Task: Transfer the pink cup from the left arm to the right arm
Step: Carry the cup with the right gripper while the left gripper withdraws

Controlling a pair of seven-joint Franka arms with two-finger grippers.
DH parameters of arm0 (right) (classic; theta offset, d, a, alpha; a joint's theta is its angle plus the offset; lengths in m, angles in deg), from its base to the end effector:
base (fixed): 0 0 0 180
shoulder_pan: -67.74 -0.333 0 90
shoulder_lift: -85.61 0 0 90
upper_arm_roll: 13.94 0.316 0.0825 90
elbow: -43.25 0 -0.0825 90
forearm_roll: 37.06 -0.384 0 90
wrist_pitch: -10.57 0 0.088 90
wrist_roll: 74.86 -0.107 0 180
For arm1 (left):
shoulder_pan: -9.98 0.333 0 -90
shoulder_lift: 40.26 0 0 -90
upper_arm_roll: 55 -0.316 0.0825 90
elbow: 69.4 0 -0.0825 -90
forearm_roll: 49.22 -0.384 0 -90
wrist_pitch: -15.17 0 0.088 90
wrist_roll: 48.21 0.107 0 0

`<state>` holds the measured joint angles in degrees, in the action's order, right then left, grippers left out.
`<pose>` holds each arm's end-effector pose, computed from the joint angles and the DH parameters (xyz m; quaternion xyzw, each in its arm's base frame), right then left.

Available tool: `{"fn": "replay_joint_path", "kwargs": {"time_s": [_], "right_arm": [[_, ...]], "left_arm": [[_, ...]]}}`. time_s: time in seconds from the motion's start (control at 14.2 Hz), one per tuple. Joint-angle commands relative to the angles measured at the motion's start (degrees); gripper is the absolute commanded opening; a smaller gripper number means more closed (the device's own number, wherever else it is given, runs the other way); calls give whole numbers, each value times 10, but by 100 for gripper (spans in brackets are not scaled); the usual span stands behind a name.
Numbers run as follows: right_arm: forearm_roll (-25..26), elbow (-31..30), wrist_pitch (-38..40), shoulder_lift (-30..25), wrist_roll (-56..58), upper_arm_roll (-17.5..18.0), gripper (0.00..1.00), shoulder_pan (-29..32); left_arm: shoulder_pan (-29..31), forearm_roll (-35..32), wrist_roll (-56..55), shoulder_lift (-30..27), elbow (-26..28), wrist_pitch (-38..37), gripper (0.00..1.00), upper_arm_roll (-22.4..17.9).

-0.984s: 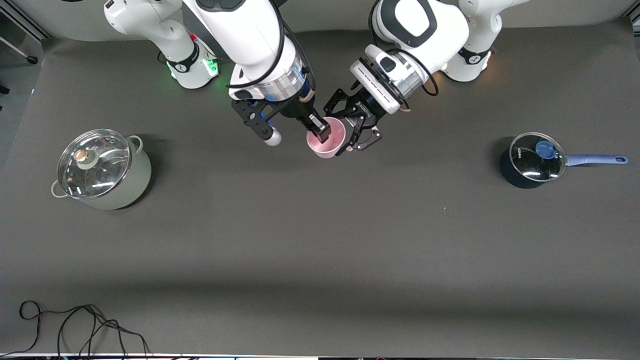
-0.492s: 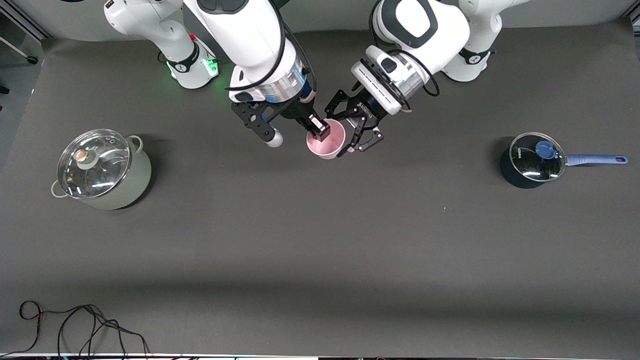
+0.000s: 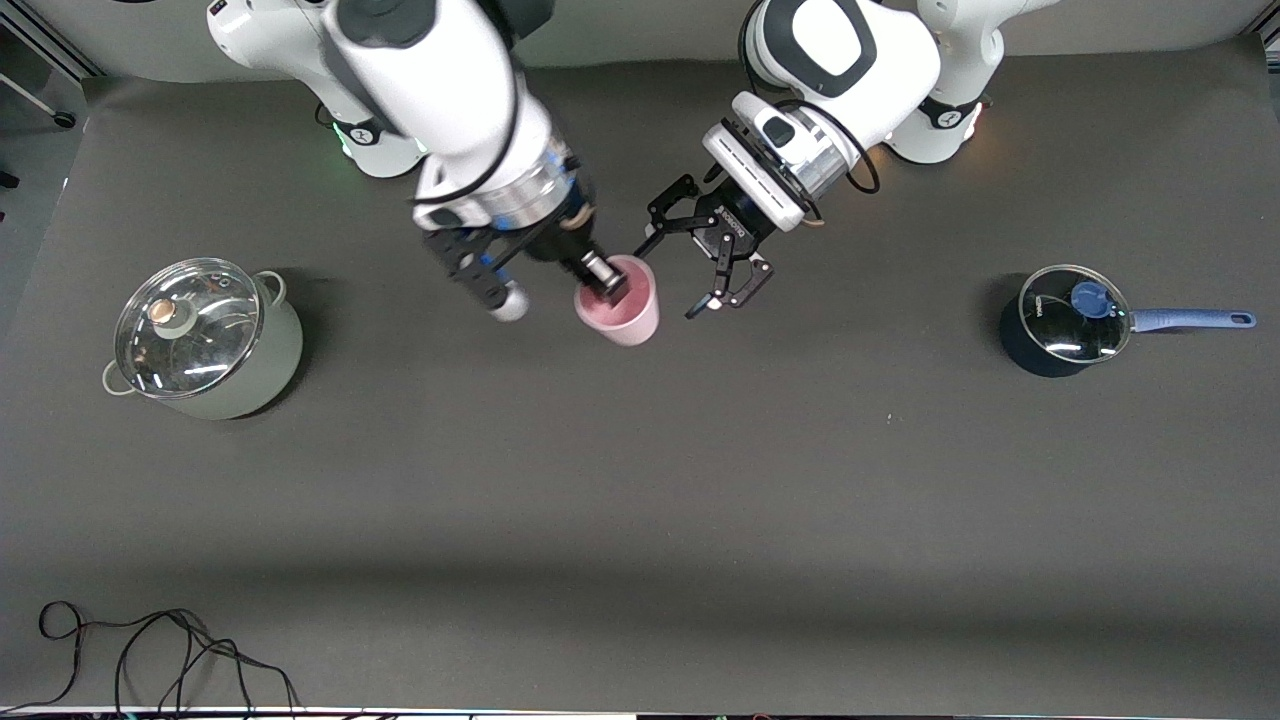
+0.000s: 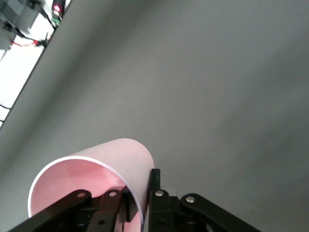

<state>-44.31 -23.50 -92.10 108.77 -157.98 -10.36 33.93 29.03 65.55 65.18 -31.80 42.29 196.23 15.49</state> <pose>0.5503 0.4217 0.5906 -0.9089 0.3949 0.0097 0.1338 0.4309 -0.3745 0.4693 0.7809 -0.3168 0.4575 0.2837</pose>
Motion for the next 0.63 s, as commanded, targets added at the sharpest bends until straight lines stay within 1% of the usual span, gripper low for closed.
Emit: {"fn": "replay_joint_path", "kwargs": {"time_s": [0.0, 0.14, 0.28, 0.42, 0.56], "right_arm": [[-2, 15, 6, 3, 42, 0, 0, 17], [-10, 15, 39, -4, 107, -1, 0, 44], [-10, 14, 79, -16, 216, -1, 0, 77], [-10, 13, 115, -34, 287, -1, 0, 116], [-8, 11, 155, -42, 366, -1, 0, 151]], "left_arm": [[-5, 9, -2, 2, -4, 10, 99, -2], [0, 8, -2, 9, -4, 10, 99, -10], [2, 6, -1, 37, -7, 7, 99, -38], [5, -4, 2, 57, -10, -3, 99, -72], [27, -26, 1, 70, -10, -19, 99, -85]]}}
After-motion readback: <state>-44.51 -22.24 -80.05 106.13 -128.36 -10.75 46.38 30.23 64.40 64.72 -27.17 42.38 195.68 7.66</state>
